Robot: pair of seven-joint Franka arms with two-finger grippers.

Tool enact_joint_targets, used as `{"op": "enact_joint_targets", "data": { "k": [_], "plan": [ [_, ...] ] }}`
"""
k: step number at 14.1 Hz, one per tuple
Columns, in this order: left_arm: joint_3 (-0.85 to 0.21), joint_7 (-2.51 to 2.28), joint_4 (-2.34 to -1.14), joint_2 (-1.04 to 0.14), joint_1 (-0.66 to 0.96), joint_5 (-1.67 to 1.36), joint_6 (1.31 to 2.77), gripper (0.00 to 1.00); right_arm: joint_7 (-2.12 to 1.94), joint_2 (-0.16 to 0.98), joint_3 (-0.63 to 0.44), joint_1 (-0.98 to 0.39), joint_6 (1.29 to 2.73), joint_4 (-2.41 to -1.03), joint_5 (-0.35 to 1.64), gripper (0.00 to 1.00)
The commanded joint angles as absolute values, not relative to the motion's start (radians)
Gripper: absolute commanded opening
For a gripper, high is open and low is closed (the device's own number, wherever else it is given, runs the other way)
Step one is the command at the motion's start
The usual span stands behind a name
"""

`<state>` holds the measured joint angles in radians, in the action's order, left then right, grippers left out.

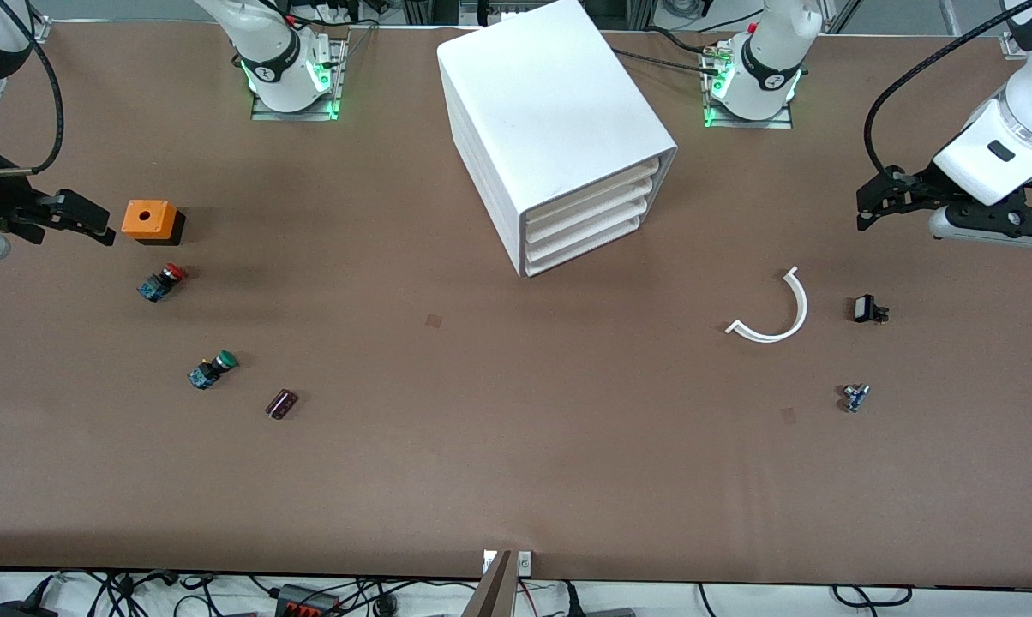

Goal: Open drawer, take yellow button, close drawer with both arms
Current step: 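Reach the left gripper toward the drawer front while the right gripper rises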

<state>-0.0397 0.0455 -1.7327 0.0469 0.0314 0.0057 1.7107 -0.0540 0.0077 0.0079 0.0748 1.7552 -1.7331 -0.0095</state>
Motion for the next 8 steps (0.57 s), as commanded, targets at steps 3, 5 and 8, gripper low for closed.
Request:
{"op": "enact_joint_targets", "data": {
  "k": [3, 5, 8],
  "plan": [
    [-0.041, 0.044, -1.726, 0.052, 0.031, -0.006, 1.697, 1.0, -0.074, 0.008, 0.011, 0.075, 1.746, -1.727, -0.014, 1.0],
    [-0.041, 0.043, -1.726, 0.052, 0.031, -0.008, 1.695, 1.0, -0.072, 0.011, 0.012, 0.074, 1.755, -1.727, -0.015, 1.0],
    [-0.043, 0.038, -1.726, 0.054, 0.032, -0.008, 1.694, 1.0, -0.06, 0.015, 0.015, 0.061, 1.759, -1.726, -0.002, 1.0]
  ]
}}
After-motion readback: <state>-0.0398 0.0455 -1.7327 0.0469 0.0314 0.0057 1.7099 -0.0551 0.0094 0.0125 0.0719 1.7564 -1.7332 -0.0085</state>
